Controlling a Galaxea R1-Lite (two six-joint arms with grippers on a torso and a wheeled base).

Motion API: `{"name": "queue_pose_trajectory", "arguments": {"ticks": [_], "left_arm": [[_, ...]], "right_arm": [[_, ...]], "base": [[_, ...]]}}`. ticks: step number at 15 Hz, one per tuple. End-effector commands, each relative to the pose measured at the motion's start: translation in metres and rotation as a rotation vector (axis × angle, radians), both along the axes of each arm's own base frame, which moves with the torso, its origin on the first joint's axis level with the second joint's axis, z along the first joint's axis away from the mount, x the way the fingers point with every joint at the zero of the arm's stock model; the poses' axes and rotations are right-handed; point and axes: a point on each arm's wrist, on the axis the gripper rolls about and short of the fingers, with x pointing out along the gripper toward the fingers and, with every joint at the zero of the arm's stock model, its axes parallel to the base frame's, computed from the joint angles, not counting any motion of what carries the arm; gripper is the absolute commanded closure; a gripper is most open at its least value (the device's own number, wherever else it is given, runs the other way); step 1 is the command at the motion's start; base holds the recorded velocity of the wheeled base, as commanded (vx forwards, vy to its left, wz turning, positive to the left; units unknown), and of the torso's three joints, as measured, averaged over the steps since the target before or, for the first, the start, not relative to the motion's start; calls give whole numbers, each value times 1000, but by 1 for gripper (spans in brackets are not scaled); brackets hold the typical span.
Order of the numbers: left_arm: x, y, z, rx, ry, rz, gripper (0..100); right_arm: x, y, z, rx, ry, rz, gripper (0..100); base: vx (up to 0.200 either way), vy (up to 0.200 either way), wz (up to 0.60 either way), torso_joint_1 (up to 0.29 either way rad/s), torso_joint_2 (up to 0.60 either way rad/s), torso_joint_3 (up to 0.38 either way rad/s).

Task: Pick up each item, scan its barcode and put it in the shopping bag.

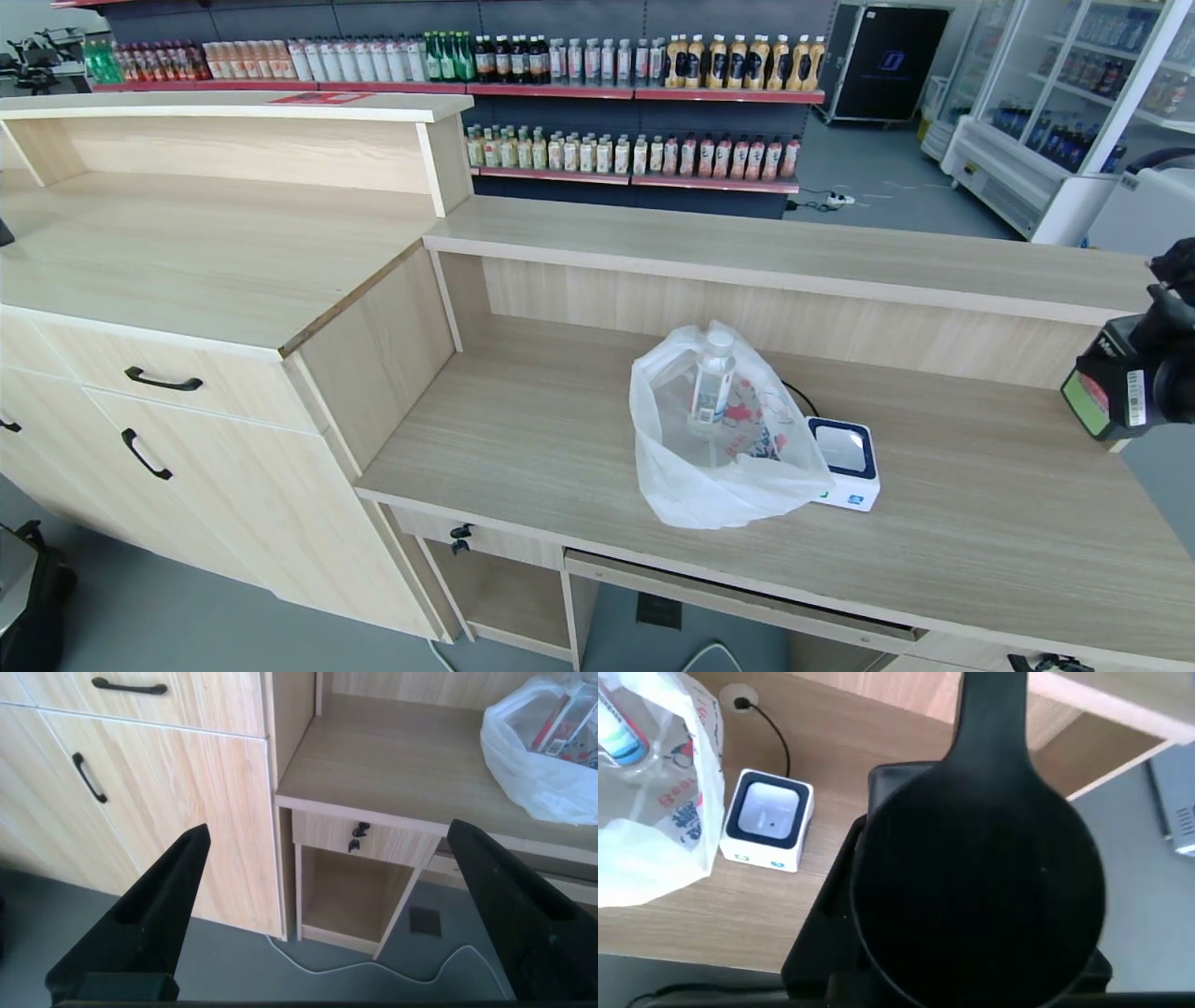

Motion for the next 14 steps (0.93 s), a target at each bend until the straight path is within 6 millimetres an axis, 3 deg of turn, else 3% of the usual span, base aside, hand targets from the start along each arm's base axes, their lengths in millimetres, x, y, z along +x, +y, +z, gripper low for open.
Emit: {"name": "queue_pose_trajectory", "arguments": {"ticks": [1,5,8,10,14], "left_arm": [[0,0,0,0,-1,1,0],[0,0,0,0,1,1,0],[0,0,0,0,-1,1,0],[0,0,0,-1,-1,1,0],[0,0,0,-1,1,1,0]], "right_arm": [[-22,9,13,-77,-67,22,100],[-36,22,14,-128,-97,107,100],[-10,27,9,-126,-60,141,100],[10,31,-7,-114,14,171,100],[28,34,-54,-92,199,202,100]], "base": [[0,0,0,0,0,0],[0,0,450,2,2,2],[0,0,600,4,2,4],[0,0,300,1,4,6],[0,0,0,0,0,0]]}}
